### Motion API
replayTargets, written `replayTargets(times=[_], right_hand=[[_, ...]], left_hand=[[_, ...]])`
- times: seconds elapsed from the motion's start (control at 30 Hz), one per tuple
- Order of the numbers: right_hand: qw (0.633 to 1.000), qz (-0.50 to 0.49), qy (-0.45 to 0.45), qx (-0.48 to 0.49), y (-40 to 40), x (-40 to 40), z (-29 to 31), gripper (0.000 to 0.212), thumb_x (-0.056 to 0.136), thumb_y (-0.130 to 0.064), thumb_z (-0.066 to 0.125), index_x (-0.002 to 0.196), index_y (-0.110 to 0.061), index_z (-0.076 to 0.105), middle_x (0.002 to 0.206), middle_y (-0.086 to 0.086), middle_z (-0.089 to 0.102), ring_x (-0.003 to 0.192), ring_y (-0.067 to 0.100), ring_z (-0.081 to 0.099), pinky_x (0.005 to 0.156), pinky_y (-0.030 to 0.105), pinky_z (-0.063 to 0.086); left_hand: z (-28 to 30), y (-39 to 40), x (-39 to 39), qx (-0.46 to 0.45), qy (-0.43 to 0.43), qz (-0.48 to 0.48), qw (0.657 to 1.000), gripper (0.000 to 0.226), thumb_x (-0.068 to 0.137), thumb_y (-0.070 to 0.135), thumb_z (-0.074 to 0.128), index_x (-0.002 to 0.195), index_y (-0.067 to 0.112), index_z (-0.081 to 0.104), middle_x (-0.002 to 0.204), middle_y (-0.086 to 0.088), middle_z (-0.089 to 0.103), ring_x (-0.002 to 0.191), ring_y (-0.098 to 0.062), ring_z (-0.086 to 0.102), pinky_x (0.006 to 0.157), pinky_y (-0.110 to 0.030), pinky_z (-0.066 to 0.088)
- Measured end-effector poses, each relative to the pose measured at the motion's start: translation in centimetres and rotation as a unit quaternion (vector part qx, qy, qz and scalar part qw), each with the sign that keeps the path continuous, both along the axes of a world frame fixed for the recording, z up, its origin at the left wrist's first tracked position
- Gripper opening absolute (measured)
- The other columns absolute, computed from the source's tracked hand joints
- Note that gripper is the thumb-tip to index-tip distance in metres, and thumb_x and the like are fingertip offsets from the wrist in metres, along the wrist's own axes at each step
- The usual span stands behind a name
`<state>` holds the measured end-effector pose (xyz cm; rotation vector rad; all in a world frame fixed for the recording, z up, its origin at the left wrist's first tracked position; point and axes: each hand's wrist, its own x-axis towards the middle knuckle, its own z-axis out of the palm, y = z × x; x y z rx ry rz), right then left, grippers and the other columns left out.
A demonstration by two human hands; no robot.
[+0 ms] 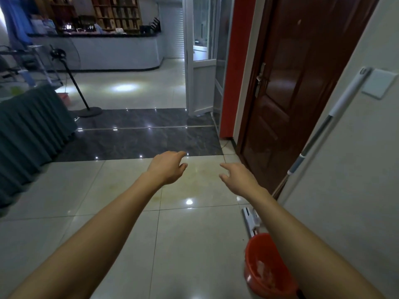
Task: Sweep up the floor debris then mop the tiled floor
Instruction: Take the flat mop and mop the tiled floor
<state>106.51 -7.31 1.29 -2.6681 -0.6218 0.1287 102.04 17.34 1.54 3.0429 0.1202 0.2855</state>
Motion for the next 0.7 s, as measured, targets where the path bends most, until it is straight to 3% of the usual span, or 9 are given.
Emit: replayTargets(times=[0.23,0.5,0.7], right_hand=[[0.999,-0.035,0.031,0.005,-1.8,8.0,-2.4,0.050,0.099,-0.035,0.053,0.147,-0.021,0.047,0.145,0.007,0.054,0.131,0.028,0.051,0.106,0.041,0.045],[0.994,-0.094,0.057,0.007,-1.5,19.4,-4.1,0.051,0.099,-0.035,0.053,0.148,-0.023,0.047,0.143,0.008,0.056,0.127,0.027,0.054,0.104,0.045,0.048],[0.983,-0.170,0.070,0.014,-2.3,26.2,-5.2,0.051,0.098,-0.036,0.054,0.146,-0.022,0.049,0.144,0.006,0.055,0.129,0.027,0.054,0.106,0.040,0.046]], left_hand=[[-1.5,-1.3,9.1,-0.012,0.046,-0.020,0.999,0.050,0.102,0.046,0.050,0.147,0.026,0.047,0.138,-0.003,0.062,0.121,-0.025,0.062,0.097,-0.045,0.054],[-3.2,-0.7,22.8,-0.015,0.058,-0.067,0.996,0.049,0.103,0.045,0.048,0.146,0.022,0.047,0.136,-0.005,0.064,0.118,-0.026,0.062,0.093,-0.042,0.052],[-3.9,-1.9,32.4,-0.020,0.082,-0.128,0.988,0.050,0.103,0.045,0.048,0.148,0.024,0.046,0.139,-0.003,0.062,0.122,-0.024,0.061,0.093,-0.040,0.051]])
